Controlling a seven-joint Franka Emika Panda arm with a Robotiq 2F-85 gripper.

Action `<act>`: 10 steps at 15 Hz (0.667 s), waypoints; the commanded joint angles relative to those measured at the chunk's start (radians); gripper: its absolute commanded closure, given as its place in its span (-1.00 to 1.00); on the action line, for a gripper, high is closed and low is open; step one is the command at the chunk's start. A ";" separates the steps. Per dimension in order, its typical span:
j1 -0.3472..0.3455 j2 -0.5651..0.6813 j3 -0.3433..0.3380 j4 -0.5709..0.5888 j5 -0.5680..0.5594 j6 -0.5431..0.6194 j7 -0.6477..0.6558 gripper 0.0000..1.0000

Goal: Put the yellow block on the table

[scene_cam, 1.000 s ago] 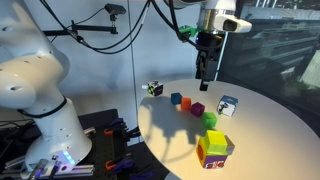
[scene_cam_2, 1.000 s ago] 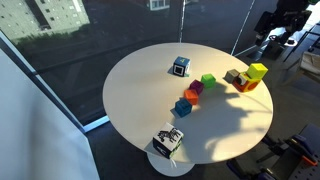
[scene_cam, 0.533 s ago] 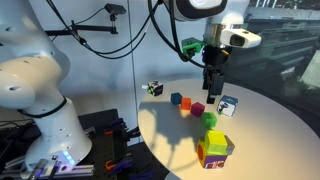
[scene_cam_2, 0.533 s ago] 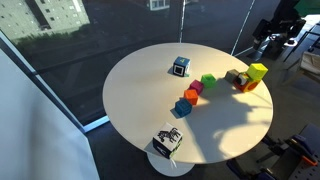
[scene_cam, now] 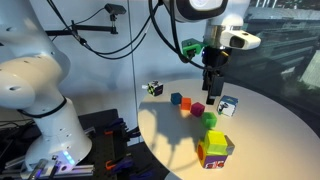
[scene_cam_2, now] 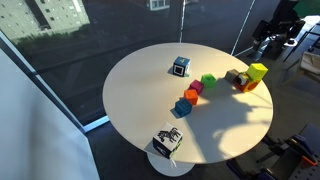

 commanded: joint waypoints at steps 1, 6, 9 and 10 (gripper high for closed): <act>-0.005 0.023 -0.007 0.010 -0.007 0.009 0.012 -1.00; -0.017 0.068 -0.032 0.012 0.008 0.052 0.010 -1.00; -0.023 0.104 -0.047 0.014 0.011 0.094 0.014 -1.00; -0.024 0.115 -0.052 0.014 0.013 0.110 0.011 -1.00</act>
